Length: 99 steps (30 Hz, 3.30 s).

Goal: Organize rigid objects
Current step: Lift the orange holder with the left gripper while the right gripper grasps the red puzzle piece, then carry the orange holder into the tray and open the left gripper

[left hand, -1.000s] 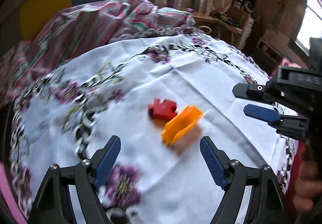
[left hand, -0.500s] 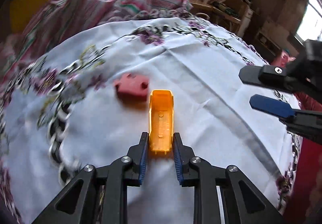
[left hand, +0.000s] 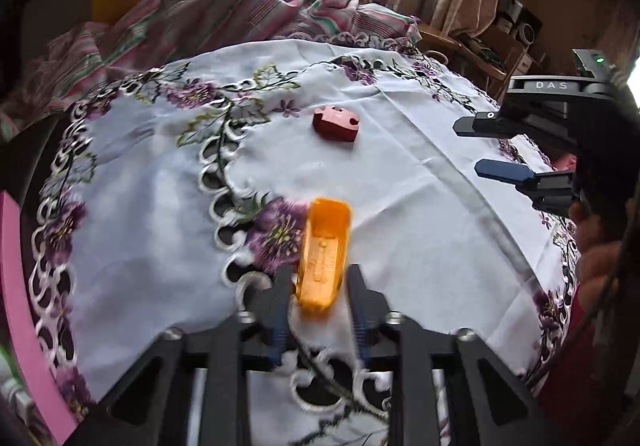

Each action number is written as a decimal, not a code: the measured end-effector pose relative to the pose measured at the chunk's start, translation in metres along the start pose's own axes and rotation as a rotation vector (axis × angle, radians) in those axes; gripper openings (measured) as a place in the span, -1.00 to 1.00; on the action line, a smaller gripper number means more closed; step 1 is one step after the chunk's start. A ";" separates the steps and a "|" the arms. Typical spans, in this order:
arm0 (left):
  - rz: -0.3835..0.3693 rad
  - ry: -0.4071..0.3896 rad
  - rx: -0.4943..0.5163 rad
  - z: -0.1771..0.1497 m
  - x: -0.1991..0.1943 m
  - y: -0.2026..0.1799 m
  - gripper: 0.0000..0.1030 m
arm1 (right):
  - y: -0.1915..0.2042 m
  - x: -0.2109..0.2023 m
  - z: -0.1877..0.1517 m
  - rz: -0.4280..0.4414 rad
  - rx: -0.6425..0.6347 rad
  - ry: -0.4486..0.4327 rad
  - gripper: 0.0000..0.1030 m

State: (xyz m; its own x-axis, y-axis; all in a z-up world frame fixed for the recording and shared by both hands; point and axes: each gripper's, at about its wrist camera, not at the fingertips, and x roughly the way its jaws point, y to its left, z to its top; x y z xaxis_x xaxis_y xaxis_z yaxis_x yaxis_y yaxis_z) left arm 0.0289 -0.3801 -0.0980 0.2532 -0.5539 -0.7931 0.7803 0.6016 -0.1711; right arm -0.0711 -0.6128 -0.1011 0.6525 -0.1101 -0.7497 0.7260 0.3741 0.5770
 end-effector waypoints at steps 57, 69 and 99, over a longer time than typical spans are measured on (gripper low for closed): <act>0.108 -0.077 -0.070 -0.034 -0.007 0.029 -0.49 | 0.120 0.125 0.001 -0.260 -0.548 0.107 -0.08; 0.151 -0.062 -0.085 -0.034 -0.019 0.031 -0.50 | 0.099 0.069 -0.082 -0.232 -0.712 0.259 -0.12; 0.234 -0.228 -0.136 -0.059 -0.145 0.042 -0.49 | 0.103 0.077 -0.095 -0.207 -0.818 0.221 -0.13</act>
State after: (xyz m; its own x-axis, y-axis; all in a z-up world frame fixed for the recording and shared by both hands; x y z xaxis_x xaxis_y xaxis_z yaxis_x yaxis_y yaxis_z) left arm -0.0088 -0.2402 -0.0250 0.5491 -0.4974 -0.6716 0.6069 0.7898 -0.0886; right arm 0.0336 -0.4955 -0.1303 0.4058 -0.0998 -0.9085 0.3866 0.9194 0.0717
